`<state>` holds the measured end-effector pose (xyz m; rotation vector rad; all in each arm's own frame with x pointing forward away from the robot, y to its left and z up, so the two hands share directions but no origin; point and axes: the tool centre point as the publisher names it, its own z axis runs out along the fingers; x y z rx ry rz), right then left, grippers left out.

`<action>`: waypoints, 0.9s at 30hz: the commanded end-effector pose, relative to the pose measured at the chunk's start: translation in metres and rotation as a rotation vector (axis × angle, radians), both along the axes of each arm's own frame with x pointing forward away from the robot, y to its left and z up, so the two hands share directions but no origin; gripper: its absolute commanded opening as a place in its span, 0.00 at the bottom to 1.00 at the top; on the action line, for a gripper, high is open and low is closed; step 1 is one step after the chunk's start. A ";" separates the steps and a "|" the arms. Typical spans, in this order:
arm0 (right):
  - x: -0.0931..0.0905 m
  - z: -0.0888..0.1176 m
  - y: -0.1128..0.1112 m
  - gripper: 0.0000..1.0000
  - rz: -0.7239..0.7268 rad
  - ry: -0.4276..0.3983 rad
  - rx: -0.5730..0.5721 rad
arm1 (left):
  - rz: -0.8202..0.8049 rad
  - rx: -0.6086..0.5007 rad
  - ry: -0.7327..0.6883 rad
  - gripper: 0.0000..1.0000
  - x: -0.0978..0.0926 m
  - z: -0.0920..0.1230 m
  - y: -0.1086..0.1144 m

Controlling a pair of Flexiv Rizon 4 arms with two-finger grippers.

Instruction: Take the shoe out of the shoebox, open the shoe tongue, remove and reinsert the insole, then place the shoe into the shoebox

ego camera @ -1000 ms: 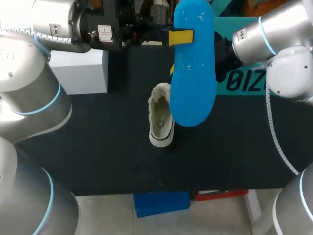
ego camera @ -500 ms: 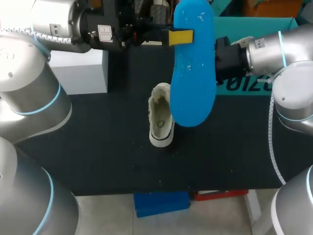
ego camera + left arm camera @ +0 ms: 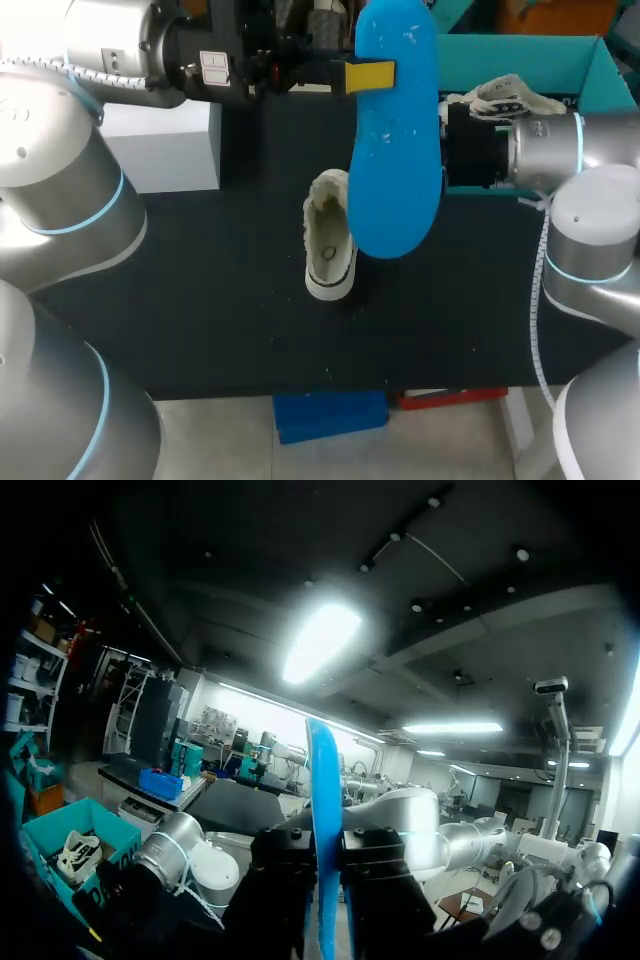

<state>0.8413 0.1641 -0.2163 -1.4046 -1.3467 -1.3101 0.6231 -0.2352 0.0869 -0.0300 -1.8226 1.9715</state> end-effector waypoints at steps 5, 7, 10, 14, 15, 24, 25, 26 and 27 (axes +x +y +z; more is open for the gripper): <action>-0.002 -0.010 0.004 1.00 0.013 -0.004 0.124 | 0.002 -0.001 0.000 0.00 0.000 -0.001 -0.002; -0.002 -0.011 0.005 1.00 0.013 -0.001 0.126 | 0.002 -0.001 0.000 0.00 0.000 -0.001 -0.002; -0.003 -0.011 0.005 1.00 0.011 0.002 0.109 | 0.002 -0.001 0.000 0.00 0.000 -0.001 -0.002; -0.003 -0.011 0.005 1.00 0.011 0.002 0.109 | 0.002 -0.001 0.000 0.00 0.000 -0.001 -0.002; -0.003 -0.011 0.005 1.00 0.011 0.002 0.109 | 0.002 -0.001 0.000 0.00 0.000 -0.001 -0.002; -0.003 -0.011 0.005 1.00 0.011 0.002 0.109 | -0.008 -0.046 -0.147 0.00 0.010 -0.029 -0.013; -0.003 -0.011 0.005 1.00 0.011 0.002 0.109 | -0.019 -0.067 -0.151 0.00 0.011 -0.033 -0.013; -0.003 -0.011 0.005 1.00 0.011 0.002 0.109 | -0.015 -0.074 -0.166 0.00 0.012 -0.038 -0.013; -0.003 -0.011 0.005 1.00 0.011 0.002 0.109 | -0.007 -0.065 -0.201 0.00 0.014 -0.043 -0.014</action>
